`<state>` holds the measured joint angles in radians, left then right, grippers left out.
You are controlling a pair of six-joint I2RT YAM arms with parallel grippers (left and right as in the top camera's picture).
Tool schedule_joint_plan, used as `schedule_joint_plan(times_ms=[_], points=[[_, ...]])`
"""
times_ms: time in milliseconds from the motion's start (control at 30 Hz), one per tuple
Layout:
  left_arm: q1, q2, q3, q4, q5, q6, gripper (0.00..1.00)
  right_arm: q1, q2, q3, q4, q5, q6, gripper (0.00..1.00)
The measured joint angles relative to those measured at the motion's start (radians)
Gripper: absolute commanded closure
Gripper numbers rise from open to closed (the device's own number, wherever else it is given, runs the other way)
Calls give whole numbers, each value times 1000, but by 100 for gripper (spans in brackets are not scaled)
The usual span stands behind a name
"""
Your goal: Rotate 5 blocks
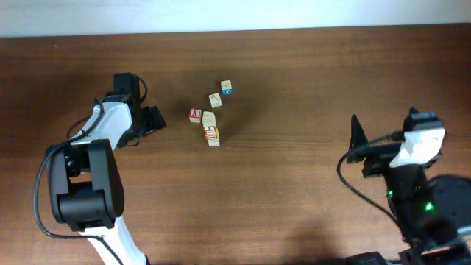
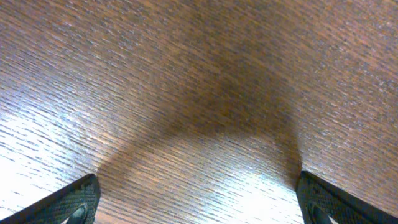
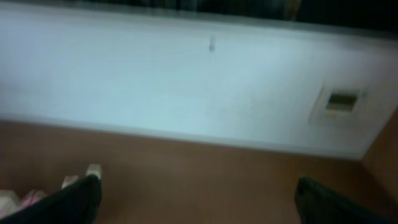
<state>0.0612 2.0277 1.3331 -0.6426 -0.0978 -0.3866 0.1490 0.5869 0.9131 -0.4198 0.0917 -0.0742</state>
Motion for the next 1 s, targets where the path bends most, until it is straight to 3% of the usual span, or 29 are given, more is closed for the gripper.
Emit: schedule_joint_plan(times_ms=[133,267,367,633,1000], points=[[0,0,0,1,-1,0,1,-72,-220,-389,283,-58,-17,2],[0,0,-1,0,-1,0,1,-90,-434,-673,369,-98,-17,2],[0,0,-1,0,0,0,1,-90,-538,-781,375,-109,-17,2],[0,0,-1,1,0,0,1,-90,-572,-896,345,-148,-20,2],[0,0,-1,1,0,0,1,-90,-572,-898,346,-147,-20,2]])
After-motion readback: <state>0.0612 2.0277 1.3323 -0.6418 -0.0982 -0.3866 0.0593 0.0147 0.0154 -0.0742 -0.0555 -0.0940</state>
